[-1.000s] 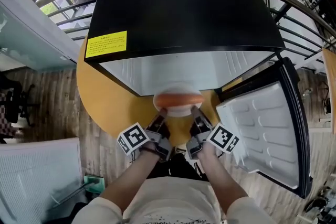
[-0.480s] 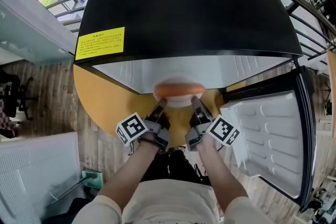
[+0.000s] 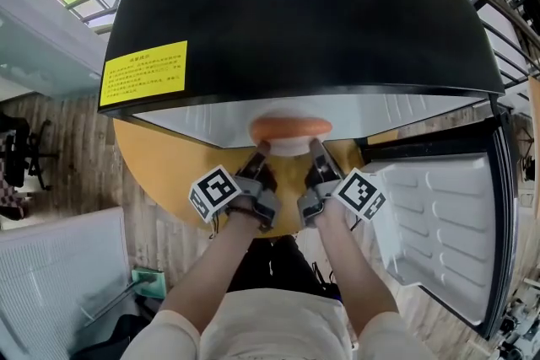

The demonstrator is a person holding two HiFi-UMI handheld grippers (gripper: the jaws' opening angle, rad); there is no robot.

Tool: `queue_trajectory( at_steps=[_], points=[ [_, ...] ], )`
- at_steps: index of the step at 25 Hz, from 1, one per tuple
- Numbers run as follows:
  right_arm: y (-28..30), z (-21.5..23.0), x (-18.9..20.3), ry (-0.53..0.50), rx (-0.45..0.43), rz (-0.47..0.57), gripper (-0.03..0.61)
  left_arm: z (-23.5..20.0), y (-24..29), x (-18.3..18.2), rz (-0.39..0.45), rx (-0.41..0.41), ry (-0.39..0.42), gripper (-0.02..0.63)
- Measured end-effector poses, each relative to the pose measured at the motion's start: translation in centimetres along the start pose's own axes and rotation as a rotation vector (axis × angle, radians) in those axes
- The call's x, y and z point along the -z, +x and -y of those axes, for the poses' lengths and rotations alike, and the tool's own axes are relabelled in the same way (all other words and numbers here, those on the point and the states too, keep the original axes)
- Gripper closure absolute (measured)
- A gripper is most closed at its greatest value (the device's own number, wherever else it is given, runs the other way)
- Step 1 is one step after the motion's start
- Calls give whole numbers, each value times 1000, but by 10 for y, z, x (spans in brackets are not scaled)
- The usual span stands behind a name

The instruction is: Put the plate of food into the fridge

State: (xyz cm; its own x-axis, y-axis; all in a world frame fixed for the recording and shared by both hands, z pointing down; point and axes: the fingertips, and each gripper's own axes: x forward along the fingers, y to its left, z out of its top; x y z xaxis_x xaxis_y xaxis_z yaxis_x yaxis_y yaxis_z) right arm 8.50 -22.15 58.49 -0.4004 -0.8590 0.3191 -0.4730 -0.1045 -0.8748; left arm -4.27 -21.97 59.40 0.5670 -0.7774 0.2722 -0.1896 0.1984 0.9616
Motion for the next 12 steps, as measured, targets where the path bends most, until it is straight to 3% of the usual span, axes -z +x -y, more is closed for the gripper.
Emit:
queue_trajectory(
  at_steps=[12],
  points=[
    [33,14,-10,7,30,28,532,-14,26,-16,61,-17,-43,575]
  ],
)
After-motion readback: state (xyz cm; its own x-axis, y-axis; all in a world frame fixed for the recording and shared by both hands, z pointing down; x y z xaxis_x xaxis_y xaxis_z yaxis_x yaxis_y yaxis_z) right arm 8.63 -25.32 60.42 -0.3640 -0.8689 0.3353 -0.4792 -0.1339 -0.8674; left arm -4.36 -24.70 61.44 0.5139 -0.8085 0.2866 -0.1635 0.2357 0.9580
